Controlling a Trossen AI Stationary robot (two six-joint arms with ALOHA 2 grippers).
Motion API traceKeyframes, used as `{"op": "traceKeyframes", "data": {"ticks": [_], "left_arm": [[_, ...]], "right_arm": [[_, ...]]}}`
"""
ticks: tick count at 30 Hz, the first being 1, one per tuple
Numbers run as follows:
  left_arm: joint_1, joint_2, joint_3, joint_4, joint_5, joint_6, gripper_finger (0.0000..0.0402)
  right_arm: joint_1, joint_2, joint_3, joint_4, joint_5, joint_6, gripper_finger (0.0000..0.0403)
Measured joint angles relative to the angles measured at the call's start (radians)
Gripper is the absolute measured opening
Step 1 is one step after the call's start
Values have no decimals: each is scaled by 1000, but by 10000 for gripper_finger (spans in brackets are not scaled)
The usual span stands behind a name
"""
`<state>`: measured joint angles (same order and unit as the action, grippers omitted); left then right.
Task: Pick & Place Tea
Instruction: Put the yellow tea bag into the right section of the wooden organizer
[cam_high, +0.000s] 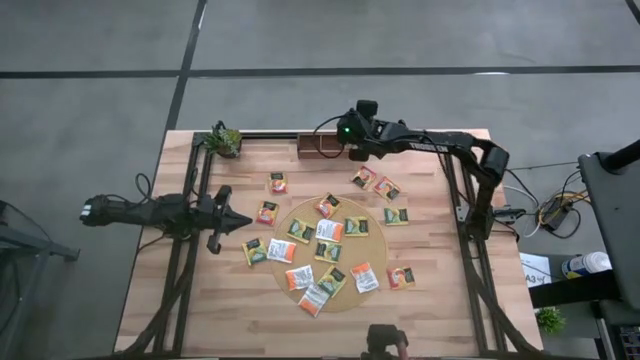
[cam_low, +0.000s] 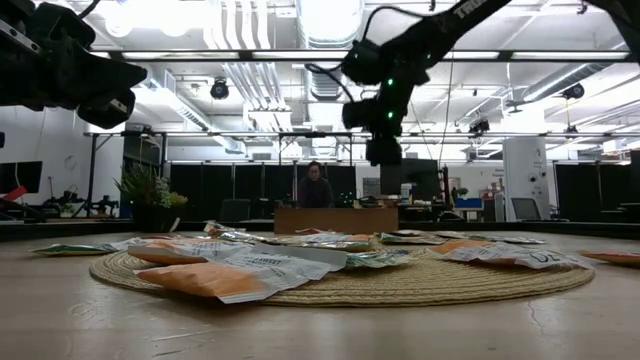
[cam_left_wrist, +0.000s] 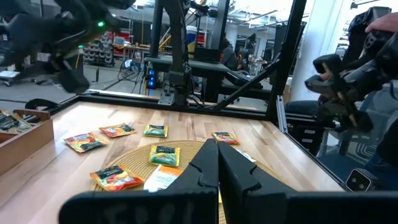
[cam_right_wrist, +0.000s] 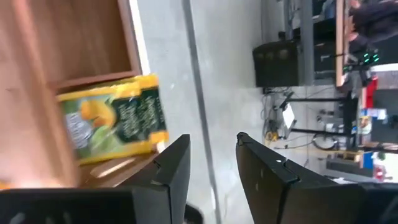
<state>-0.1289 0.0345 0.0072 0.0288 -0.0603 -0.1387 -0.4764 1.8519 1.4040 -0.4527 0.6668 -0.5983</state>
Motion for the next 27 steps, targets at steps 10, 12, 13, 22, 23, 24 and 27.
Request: {"op": "traceKeyframes", "data": {"ticks": [10, 12, 13, 22, 23, 24, 27], "left_arm": [[0, 0, 0, 0, 0, 0, 0], [0, 0, 0, 0, 0, 0, 0], [0, 0, 0, 0, 0, 0, 0], [0, 0, 0, 0, 0, 0, 0], [0, 0, 0, 0, 0, 0, 0], [0, 0, 0, 0, 0, 0, 0], [0, 0, 0, 0, 0, 0, 0]], "right_arm": [[68, -50, -2, -326, -21, 303, 137], [79, -53, -2, -379, -22, 367, 137], [84, -56, -2, -406, -22, 397, 136], [119, -138, -57, -567, -217, 689, 128], [126, -151, -73, -577, -225, 723, 128], [134, -165, -87, -587, -227, 761, 129], [160, -213, -131, -618, -234, 873, 132]]}}
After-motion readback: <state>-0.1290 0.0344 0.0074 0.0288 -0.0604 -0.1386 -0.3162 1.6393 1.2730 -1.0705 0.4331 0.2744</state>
